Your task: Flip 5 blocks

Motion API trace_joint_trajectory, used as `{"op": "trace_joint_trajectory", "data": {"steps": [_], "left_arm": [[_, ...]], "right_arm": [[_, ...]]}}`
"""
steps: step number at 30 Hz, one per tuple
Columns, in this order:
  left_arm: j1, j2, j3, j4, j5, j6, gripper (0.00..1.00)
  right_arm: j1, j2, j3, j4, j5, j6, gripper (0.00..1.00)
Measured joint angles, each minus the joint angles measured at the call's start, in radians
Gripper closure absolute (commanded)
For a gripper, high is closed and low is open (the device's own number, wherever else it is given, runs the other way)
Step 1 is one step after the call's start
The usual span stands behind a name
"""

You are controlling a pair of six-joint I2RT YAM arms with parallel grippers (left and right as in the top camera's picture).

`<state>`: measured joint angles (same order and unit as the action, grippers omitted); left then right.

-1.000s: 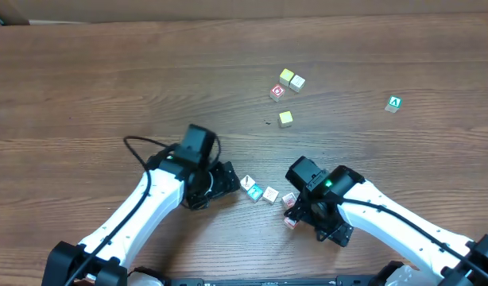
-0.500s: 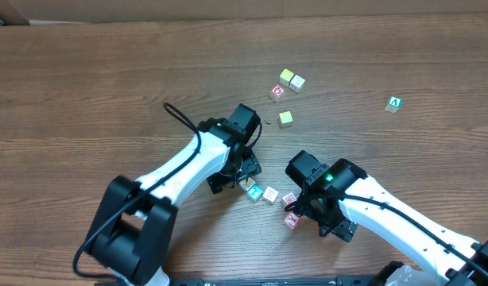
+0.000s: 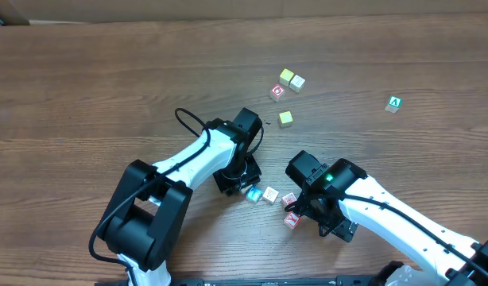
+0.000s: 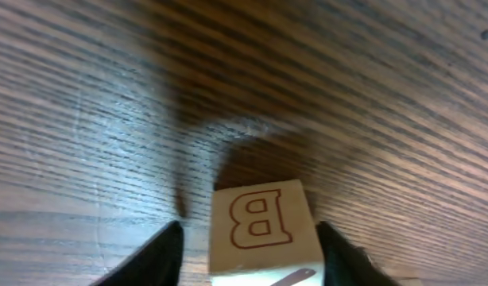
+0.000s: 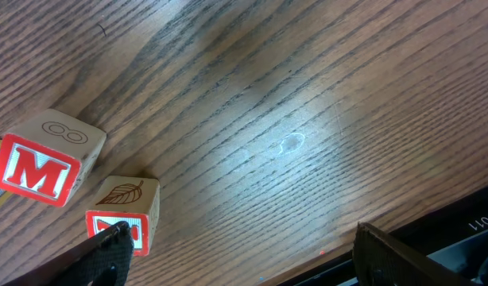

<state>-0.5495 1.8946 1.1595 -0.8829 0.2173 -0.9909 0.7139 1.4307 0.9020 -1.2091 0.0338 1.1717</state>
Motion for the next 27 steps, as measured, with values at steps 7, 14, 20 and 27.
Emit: {"op": "trace_joint_trajectory", "data": {"steps": [7,14,20,27], "left_arm": [[0.000,0.002,0.004,-0.027,-0.006,-0.002,0.81],[0.004,0.002,0.006,-0.154,-0.088,-0.001,0.84],[-0.001,0.002,0.006,-0.222,-0.152,0.003,0.83],[-0.047,0.002,0.006,-0.228,-0.171,0.006,0.75]], "right_arm": [[0.000,0.000,0.000,-0.006,0.000,0.000,0.11],[0.000,0.000,0.000,-0.010,0.000,0.000,0.11],[0.000,0.000,0.000,-0.011,0.000,0.000,0.11],[0.000,0.000,0.000,-0.015,0.000,-0.001,0.11]]}}
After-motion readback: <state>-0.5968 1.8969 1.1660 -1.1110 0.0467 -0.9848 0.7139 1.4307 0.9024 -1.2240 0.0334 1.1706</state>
